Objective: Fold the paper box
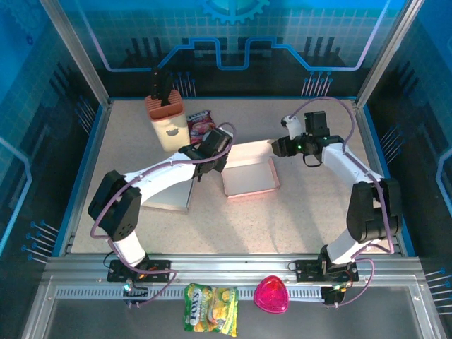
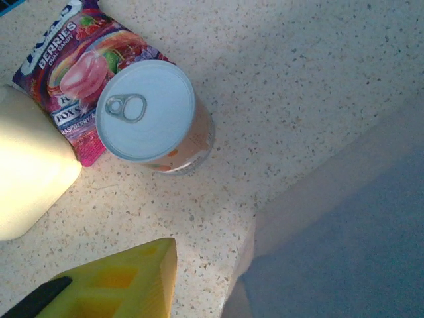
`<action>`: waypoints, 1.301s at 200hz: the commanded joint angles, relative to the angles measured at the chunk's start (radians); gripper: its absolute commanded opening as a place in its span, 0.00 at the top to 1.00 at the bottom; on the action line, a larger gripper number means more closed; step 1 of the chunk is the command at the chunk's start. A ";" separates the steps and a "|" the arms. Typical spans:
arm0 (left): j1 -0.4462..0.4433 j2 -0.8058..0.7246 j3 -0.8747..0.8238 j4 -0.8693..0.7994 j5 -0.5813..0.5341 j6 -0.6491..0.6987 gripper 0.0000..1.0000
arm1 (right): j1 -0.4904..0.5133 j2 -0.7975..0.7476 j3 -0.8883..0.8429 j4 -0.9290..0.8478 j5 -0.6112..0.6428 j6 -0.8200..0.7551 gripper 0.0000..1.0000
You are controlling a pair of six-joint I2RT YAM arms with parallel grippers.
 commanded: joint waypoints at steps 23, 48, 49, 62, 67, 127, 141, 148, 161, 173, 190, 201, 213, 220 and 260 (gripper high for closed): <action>0.009 0.016 0.036 0.005 0.012 0.010 0.63 | 0.031 0.027 0.043 -0.051 -0.002 -0.033 0.58; 0.009 0.013 0.039 -0.003 0.010 -0.005 0.64 | 0.048 0.013 0.037 -0.055 0.036 -0.035 0.70; 0.008 0.013 0.040 -0.003 0.011 -0.006 0.64 | 0.049 0.013 0.038 -0.055 0.038 -0.035 0.70; 0.008 0.011 0.042 -0.010 0.013 -0.017 0.67 | 0.056 0.009 0.033 -0.056 0.059 -0.038 0.75; 0.009 0.010 0.041 -0.014 0.012 -0.021 0.69 | 0.061 0.009 0.032 -0.056 0.069 -0.039 0.76; 0.013 -0.025 0.007 -0.026 0.009 -0.057 0.69 | 0.107 -0.007 0.003 -0.016 0.150 -0.038 0.90; 0.021 -0.033 0.000 -0.029 0.020 -0.068 0.67 | 0.109 -0.016 -0.010 0.001 0.148 -0.034 0.92; 0.025 -0.036 -0.004 -0.032 0.025 -0.073 0.66 | 0.110 -0.018 -0.015 0.006 0.146 -0.032 0.94; 0.036 -0.045 -0.006 -0.043 0.038 -0.088 0.64 | 0.109 -0.016 -0.017 0.007 0.140 -0.030 0.97; 0.047 -0.058 -0.015 -0.048 0.052 -0.108 0.63 | 0.111 -0.013 -0.017 0.005 0.135 -0.026 0.98; 0.058 -0.083 -0.034 -0.046 0.074 -0.133 0.60 | 0.117 -0.012 -0.021 0.007 0.142 -0.018 1.00; 0.057 -0.095 -0.044 -0.046 0.073 -0.137 0.60 | 0.123 -0.018 -0.030 0.018 0.152 -0.015 1.00; 0.062 -0.103 -0.055 -0.041 0.076 -0.133 0.60 | 0.131 -0.025 -0.043 0.032 0.158 -0.015 1.00; 0.068 -0.103 -0.059 -0.038 0.083 -0.130 0.61 | 0.133 -0.027 -0.046 0.036 0.160 -0.015 1.00; 0.092 -0.072 -0.035 -0.039 0.104 -0.095 0.65 | 0.139 -0.027 -0.046 0.034 0.161 -0.016 1.00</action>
